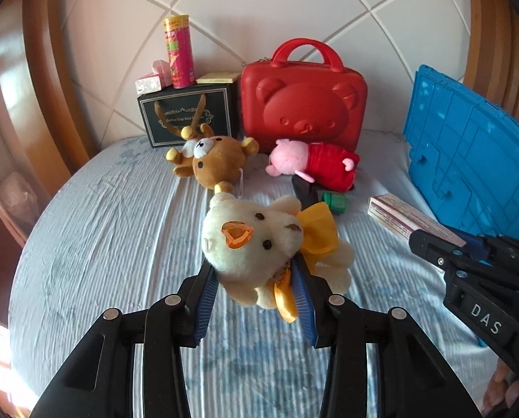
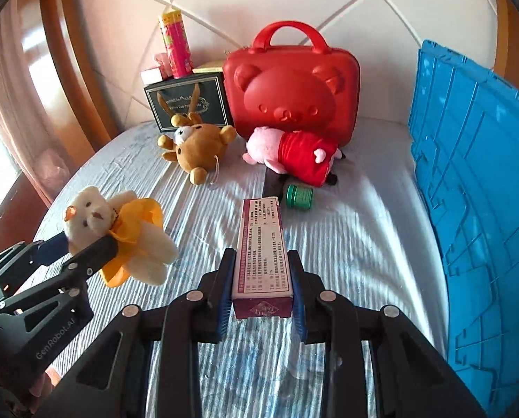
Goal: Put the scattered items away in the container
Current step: 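Carry the cream bear in the left tool while the right tool carries the box to the bin, then open both tools to drop the cream bear and box into the bin, then move both open tools back over the remaining items on the bed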
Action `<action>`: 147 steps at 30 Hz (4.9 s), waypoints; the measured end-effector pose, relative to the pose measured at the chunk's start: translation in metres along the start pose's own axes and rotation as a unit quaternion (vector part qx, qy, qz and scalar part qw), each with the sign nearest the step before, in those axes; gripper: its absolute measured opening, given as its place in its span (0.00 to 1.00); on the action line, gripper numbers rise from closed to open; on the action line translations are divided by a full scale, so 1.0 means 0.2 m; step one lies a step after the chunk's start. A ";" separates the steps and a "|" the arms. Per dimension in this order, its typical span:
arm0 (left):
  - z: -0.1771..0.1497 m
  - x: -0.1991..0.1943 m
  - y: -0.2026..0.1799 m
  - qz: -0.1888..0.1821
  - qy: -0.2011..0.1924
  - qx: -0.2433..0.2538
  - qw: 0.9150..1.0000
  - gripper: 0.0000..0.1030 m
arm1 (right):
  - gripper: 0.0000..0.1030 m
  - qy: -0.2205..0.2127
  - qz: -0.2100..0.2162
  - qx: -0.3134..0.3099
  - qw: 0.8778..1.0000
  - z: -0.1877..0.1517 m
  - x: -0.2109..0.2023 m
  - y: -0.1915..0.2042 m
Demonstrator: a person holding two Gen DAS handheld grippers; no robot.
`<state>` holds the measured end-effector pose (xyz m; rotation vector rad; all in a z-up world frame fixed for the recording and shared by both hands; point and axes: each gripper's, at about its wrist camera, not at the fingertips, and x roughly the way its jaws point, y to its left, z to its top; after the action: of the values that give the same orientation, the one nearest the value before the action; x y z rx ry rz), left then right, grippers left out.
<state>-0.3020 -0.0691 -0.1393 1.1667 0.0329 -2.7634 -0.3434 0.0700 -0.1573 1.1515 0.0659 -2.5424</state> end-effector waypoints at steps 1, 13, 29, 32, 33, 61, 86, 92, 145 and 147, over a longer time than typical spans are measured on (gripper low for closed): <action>0.00 -0.03 -0.02 -0.001 -0.006 -0.002 1.000 0.39 | 0.27 -0.007 0.002 -0.005 1.000 0.00 -0.05 -0.01; 0.03 -0.37 -0.20 -0.056 -0.075 0.025 0.995 0.39 | 0.27 -0.085 -0.054 0.004 0.995 -0.02 -0.53 -0.10; 0.21 -0.79 -1.00 -0.144 -0.161 0.081 0.973 0.40 | 0.27 -0.174 -0.151 0.067 0.971 -0.09 -1.13 -0.76; 0.24 -0.84 -1.27 -0.157 -0.171 0.094 0.968 0.40 | 0.27 -0.180 -0.176 0.077 0.965 -0.11 -1.21 -0.98; 0.24 -0.86 -1.35 -0.162 -0.173 0.099 0.967 0.40 | 0.27 -0.182 -0.179 0.081 0.963 -0.12 -1.22 -1.06; 0.19 -0.89 -2.10 -0.138 -0.138 0.133 0.972 0.50 | 0.27 -0.167 -0.162 0.115 0.966 -0.29 -1.34 -1.80; 0.14 -0.85 -1.90 -0.112 -0.138 0.103 0.979 0.89 | 1.00 -0.186 -0.159 0.128 0.961 -0.27 -1.33 -1.80; 0.14 -0.84 -1.70 -0.090 -0.143 0.060 0.984 0.98 | 1.00 -0.194 -0.129 0.104 0.967 -0.22 -1.29 -1.66; 0.32 1.22 0.26 -0.008 0.131 0.007 0.991 0.88 | 0.74 0.096 -0.092 0.091 0.987 0.36 0.89 -0.36; 0.33 1.29 0.13 -0.026 0.135 0.015 0.990 0.88 | 0.71 0.104 -0.097 0.097 0.985 0.35 0.95 -0.42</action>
<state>-0.5240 -0.1310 -0.2768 1.5610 0.0520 -2.6361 -0.5368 0.0795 -0.2589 1.5548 -0.0206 -2.6303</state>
